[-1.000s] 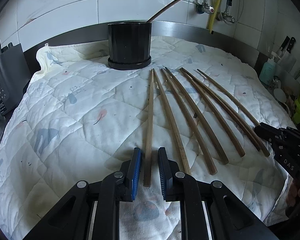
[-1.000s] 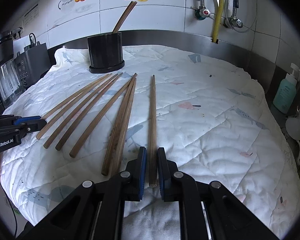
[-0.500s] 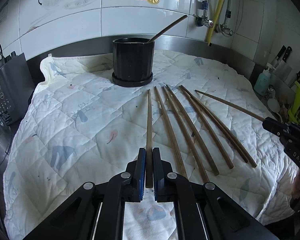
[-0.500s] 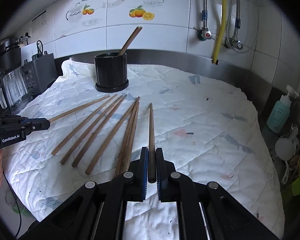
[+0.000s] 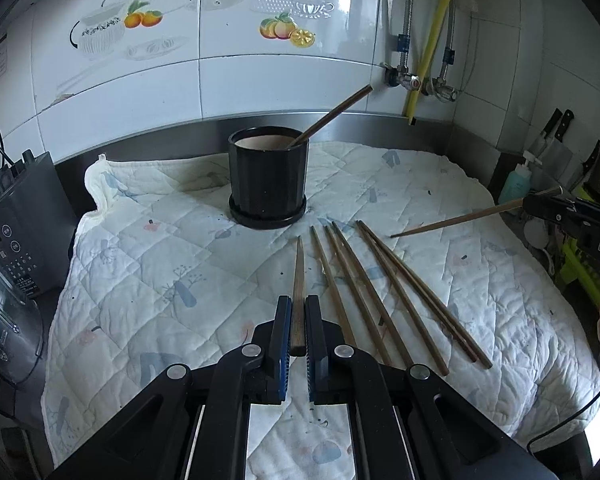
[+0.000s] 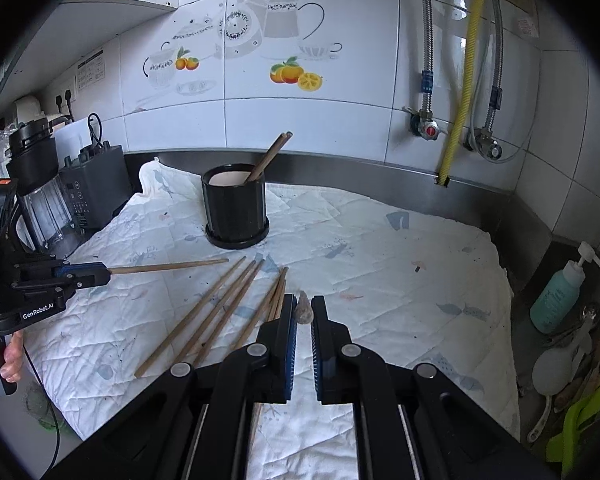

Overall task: Organize utensils
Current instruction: 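Lift both chopsticks and carry them above the black cup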

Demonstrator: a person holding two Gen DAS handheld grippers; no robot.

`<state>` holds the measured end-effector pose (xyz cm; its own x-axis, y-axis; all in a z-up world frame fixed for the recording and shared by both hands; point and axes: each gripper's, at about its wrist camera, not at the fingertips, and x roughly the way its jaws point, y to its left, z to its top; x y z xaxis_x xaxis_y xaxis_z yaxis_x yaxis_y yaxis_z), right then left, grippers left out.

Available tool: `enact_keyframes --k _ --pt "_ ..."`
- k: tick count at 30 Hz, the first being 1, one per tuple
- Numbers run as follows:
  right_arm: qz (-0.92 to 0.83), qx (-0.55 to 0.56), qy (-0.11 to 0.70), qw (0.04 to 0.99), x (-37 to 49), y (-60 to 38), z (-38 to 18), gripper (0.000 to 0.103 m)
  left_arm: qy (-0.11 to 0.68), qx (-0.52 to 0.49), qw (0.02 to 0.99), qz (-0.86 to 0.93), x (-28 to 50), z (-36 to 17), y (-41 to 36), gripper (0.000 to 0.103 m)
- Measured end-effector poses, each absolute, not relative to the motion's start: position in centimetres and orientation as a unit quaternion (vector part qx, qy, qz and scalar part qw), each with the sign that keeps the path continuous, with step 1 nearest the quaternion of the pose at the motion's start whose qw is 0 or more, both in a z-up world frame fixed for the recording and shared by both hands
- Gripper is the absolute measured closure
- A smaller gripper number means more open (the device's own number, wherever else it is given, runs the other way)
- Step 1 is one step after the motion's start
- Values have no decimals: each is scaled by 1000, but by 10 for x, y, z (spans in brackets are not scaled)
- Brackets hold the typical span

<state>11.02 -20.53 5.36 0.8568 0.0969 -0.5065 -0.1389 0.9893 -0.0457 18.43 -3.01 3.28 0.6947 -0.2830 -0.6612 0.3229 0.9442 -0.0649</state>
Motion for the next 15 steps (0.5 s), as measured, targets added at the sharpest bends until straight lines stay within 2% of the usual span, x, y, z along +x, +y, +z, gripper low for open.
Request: enact_keyframes --k 15 --pt "106 -68 254 959 134 -184 116 94 325 52 930 -161 210 93 -26 97"
